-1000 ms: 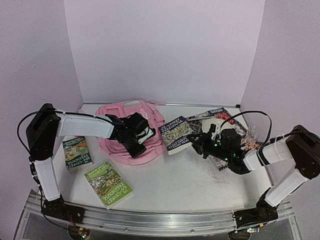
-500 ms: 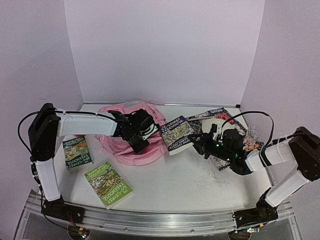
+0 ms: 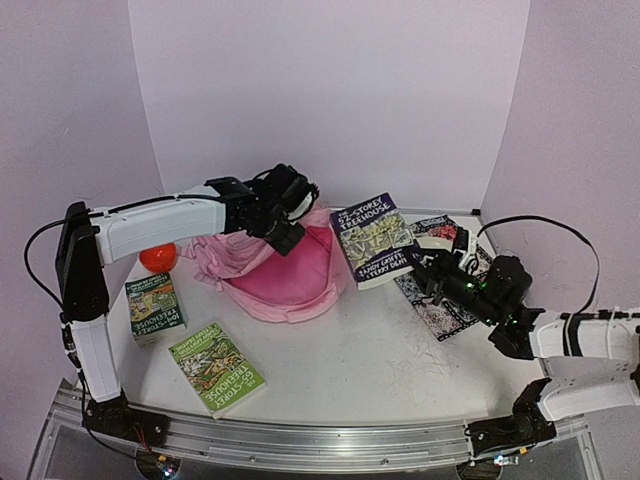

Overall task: Pack the student bag
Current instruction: Open the largest pocket of the student bag, then place the book in the largest pocket of the bag.

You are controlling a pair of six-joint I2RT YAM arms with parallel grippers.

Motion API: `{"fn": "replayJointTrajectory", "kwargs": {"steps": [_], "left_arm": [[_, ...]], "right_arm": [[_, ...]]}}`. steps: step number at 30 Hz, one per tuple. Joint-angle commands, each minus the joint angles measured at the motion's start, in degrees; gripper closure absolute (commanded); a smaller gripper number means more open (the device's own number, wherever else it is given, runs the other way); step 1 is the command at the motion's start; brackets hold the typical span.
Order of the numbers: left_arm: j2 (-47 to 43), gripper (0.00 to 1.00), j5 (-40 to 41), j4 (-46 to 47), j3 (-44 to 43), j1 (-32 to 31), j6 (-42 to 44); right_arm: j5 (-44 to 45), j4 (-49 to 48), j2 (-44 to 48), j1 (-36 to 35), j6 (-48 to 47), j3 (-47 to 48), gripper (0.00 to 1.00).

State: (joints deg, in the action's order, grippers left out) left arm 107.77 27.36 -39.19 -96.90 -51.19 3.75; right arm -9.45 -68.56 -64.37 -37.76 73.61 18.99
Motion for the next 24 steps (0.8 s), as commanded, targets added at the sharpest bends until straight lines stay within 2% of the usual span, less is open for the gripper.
{"fn": "replayJointTrajectory", "kwargs": {"steps": [1,6,13,24], "left_arm": [[-1.42,1.0,2.12,3.81,-9.66,0.3,-1.62],[-2.51,1.0,-0.3,3.69,-14.04,0.31,-1.06],[-4.02,1.0,-0.96,3.69,-15.91,0.26,-2.45],[-7.5,1.0,-10.69,3.89,-14.6,0.22,-6.59]], "right_arm": [[-1.22,0.21,6.76,-0.12,-4.71,3.78,1.0],[-3.53,3.63,5.39,-0.3,-3.77,6.56,1.0],[-4.66,2.41,-0.54,-2.1,-0.71,8.51,1.0],[-5.94,-2.67,-15.97,-3.56,4.56,18.32,1.0]]}}
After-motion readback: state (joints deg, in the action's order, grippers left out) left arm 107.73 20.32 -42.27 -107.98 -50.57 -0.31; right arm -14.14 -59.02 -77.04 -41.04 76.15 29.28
